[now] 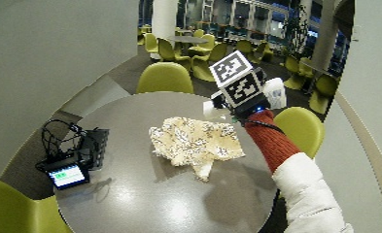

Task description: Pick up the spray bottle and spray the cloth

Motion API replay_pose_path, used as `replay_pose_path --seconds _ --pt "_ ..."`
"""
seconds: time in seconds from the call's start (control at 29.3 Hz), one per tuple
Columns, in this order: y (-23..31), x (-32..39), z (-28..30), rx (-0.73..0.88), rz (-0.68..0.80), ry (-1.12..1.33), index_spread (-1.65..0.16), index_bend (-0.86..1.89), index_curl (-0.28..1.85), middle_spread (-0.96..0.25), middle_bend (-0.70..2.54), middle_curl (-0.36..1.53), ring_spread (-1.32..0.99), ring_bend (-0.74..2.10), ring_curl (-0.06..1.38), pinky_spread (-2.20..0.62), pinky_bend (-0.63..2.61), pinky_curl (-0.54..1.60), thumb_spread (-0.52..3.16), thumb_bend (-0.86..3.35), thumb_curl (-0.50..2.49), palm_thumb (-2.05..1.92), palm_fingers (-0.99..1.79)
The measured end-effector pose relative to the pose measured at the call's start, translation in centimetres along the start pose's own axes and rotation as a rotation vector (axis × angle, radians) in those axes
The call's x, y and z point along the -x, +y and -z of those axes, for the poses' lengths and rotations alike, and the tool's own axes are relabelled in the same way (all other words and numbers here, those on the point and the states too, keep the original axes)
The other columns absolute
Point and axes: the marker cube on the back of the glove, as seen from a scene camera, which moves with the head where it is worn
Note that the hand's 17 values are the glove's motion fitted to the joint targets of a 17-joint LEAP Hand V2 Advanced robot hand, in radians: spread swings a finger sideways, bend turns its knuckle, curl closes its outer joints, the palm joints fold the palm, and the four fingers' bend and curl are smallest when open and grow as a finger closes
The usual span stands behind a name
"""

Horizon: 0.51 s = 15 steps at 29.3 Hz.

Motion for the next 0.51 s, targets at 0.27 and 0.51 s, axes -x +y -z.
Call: replay_pose_path --seconds 0.27,0.51 --pt "0.6 0.1 -1.6 0.033 -0.060 -0.202 -0.28 0.18 0.44 -0.10 0.36 0.52 -0.15 0.44 0.46 0.00 0.14 0.34 0.55 -0.02 0.66 1.17 0.80" --pt "2.5 2.1 -0.6 0.026 -0.121 -1.151 -0.29 0.14 0.43 -0.11 0.34 0.53 -0.16 0.44 0.48 0.00 0.17 0.35 0.57 -0.02 0.67 1.16 0.74"
